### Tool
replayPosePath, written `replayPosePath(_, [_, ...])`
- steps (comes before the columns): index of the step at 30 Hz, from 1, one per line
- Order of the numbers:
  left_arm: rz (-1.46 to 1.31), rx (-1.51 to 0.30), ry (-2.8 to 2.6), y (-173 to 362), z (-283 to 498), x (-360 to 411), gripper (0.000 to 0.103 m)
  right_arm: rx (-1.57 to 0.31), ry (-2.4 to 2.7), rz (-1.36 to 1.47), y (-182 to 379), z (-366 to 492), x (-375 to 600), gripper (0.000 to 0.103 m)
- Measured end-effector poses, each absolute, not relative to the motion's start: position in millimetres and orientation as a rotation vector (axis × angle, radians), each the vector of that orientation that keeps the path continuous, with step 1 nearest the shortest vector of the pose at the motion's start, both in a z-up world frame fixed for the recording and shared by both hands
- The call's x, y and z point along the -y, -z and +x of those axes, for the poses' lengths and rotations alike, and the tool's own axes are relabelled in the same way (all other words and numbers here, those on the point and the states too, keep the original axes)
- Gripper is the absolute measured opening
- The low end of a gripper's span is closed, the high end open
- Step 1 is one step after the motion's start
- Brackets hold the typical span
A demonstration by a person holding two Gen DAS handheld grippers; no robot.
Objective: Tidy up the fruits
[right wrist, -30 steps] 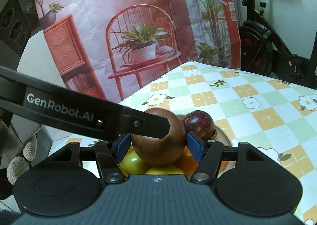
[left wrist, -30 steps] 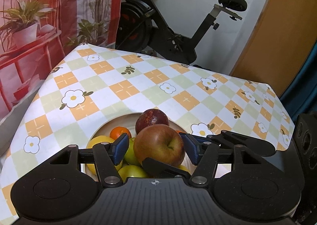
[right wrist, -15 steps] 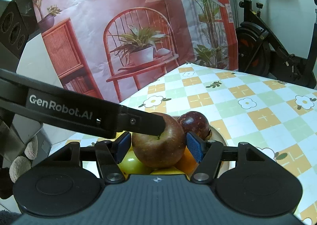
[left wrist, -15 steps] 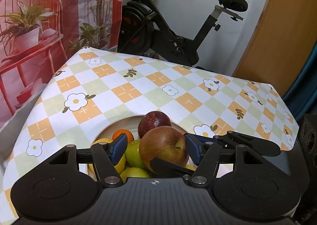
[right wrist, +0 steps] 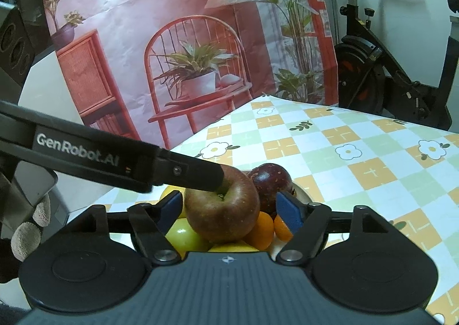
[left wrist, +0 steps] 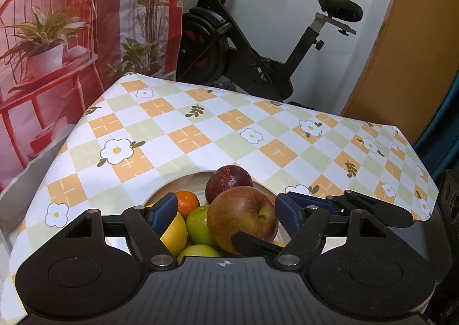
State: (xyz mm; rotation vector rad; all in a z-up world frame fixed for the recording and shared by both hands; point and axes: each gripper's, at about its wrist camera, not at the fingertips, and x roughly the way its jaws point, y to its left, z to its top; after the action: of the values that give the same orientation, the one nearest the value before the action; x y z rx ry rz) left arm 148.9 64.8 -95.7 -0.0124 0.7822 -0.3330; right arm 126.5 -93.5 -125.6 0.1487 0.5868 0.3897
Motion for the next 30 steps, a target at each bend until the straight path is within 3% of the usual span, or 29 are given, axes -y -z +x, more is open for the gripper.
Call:
replayPosePath(9, [-0.033, -0.731, 0.298, 79.3, 136.3, -71.6, 0.089, -0.570, -0.321, 0.139, 117.4, 116.6, 101.8, 0.095])
replayPosePath(11, [-0.026, -0.701, 0.287, 71.2, 130.0, -72.3, 0.090, -0.567, -0.293, 0.149, 113.8, 112.5, 108.0, 0.103])
replayPosePath(30, [0.064, -0.471, 0.203, -6.8, 33.0, -43.8, 0.093, -0.425, -0.019, 0.199, 10.5, 17.6, 160.5, 0.103])
